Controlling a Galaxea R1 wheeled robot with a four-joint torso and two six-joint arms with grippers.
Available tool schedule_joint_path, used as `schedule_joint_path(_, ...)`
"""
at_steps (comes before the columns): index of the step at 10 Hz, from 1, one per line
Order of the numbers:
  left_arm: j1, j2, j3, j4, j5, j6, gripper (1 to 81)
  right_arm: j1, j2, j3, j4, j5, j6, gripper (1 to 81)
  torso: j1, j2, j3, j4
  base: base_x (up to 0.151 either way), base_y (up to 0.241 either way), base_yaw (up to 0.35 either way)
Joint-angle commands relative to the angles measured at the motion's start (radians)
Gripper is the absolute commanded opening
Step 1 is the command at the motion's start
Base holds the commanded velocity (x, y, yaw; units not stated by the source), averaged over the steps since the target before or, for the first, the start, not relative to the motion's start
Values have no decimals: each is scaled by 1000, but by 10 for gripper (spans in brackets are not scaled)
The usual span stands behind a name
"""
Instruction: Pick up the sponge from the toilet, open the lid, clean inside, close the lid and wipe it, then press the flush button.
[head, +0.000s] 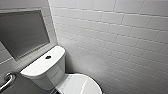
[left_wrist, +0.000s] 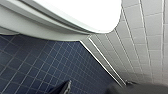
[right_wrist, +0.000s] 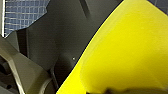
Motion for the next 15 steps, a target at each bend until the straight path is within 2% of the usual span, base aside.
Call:
schedule_joint_path(1,-95,17,30,-15,43,-7,811,-4,-20,6,-17,-58,1,10,-1,2,0,0,0,0,0)
schedule_joint_path(3,-106,18,21,-12,35,-7,811,-4,-18,4,-17,-58,1,10,15,-23,0,0,0,0,0)
schedule_joint_path(4,-104,23,7,-12,3,-7,811,-4,-18,4,-17,-56,3,10,18,-28,0,0,0,0,0)
schedule_joint_path(5,-101,26,-5,-21,-77,-20,811,-3,-18,4,-17,-58,3,10,17,-27,0,0,0,0,0)
schedule_joint_path(6,-104,27,-17,-71,-138,-97,811,-1,-18,4,-17,-58,3,10,17,-27,0,0,0,0,0)
schedule_joint_path(9,-115,59,-115,-84,-164,-217,811,2,-17,4,-17,-58,3,10,17,-27,1,0,0,0,0)
schedule_joint_path(13,-150,81,-163,-84,-158,-300,811,8,-9,1,-15,-62,3,10,17,-27,1,0,0,0,0)
schedule_joint_path(15,-167,86,-158,-84,-157,-309,811,10,-2,-10,-15,-68,3,10,17,-27,1,0,0,0,0)
